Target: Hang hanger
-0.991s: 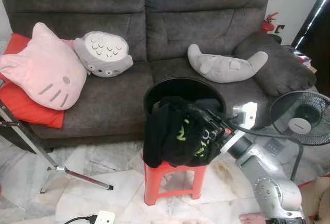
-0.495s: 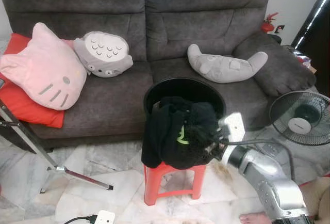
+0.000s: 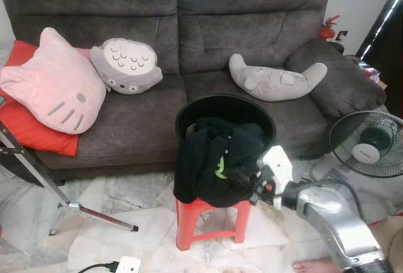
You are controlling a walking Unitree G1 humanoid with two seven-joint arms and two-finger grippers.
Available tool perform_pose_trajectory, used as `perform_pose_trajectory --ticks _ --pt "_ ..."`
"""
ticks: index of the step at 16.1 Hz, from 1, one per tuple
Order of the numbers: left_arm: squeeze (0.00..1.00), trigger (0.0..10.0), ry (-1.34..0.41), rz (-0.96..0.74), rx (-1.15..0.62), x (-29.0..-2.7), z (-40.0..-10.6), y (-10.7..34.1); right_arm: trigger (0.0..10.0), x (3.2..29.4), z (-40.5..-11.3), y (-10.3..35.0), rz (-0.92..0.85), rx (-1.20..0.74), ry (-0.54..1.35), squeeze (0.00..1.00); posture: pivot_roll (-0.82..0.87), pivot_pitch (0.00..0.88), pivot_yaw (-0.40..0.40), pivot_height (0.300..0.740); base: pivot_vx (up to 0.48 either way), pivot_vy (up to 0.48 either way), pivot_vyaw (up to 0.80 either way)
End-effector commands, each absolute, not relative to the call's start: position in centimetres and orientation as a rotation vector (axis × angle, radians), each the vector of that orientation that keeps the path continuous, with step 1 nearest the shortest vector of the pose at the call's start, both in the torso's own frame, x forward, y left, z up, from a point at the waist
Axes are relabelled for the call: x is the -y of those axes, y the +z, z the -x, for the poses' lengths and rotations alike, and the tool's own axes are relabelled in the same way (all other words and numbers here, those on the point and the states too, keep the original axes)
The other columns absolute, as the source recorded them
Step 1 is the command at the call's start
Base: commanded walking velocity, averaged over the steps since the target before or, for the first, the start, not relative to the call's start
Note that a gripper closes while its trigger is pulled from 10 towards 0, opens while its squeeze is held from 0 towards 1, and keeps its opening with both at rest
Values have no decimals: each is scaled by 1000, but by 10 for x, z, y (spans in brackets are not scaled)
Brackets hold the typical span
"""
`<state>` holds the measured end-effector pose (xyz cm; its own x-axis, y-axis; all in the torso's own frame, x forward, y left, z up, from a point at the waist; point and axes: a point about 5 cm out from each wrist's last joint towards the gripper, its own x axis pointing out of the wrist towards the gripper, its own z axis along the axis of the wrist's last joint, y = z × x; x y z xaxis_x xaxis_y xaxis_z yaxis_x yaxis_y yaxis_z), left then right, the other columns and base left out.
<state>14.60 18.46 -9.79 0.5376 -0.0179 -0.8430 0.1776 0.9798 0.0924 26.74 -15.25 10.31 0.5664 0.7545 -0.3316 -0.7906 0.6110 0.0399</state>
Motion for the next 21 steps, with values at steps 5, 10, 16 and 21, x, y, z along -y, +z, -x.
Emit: perform_pose_trajectory --ticks 5,10,16,21 --pt "0 10000 -137 -167 -1041 -181 -136 -102 10000 152 -261 126 289 -286 1051 0 -85 0 -38 740 0 0 0" --pt "0 10000 -145 -162 -1028 -179 -138 -102 10000 160 -248 132 412 -331 1148 0 -85 0 -38 740 0 0 0" --pt "0 10000 -151 -161 -1027 -177 -138 -102 10000 192 -279 124 594 -439 805 0 -91 0 -33 740 0 0 0" --pt "0 10000 -151 -165 -1026 -177 -138 -102 10000 177 -272 136 574 -373 916 0 -88 0 -34 740 0 0 0"
